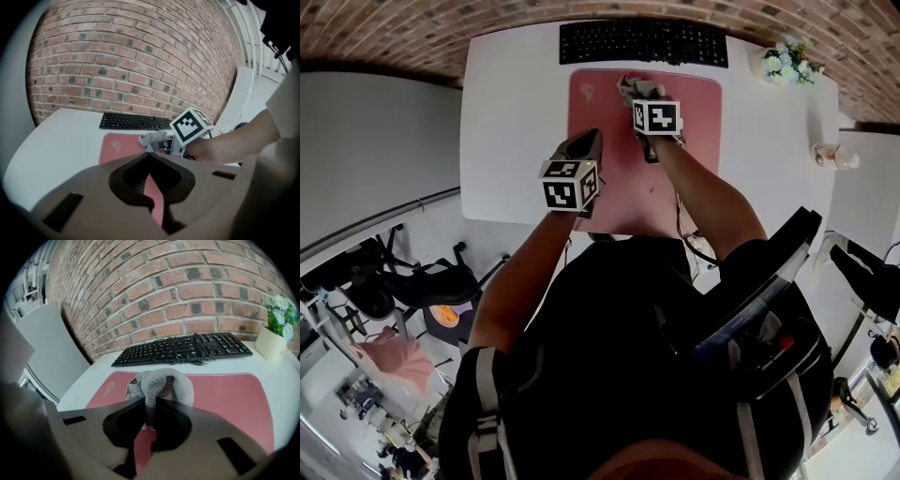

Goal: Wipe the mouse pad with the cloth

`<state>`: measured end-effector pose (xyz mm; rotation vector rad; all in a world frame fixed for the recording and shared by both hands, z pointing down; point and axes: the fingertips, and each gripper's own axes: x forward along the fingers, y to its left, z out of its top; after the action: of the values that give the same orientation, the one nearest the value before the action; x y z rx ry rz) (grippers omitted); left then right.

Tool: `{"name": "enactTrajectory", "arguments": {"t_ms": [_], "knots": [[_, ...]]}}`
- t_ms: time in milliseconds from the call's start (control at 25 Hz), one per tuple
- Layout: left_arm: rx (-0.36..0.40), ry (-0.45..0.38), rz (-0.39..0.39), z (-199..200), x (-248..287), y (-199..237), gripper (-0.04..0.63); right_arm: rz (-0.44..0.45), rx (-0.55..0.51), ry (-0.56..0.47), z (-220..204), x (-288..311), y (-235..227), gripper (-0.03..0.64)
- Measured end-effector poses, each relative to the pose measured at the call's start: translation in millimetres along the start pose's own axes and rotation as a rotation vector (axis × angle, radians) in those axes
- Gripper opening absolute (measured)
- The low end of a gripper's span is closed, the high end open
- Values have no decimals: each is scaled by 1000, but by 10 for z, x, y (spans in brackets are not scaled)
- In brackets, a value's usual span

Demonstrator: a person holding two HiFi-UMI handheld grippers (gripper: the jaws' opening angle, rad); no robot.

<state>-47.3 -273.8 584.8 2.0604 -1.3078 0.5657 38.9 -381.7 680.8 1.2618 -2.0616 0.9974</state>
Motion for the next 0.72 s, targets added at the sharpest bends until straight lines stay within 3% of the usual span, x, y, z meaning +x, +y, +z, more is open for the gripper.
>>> {"name": "enactTrajectory", "arguments": {"t_ms": [720], "knots": [[103, 33, -122, 66, 337, -617, 0, -127, 117, -54, -87, -449, -969, 31]]}}
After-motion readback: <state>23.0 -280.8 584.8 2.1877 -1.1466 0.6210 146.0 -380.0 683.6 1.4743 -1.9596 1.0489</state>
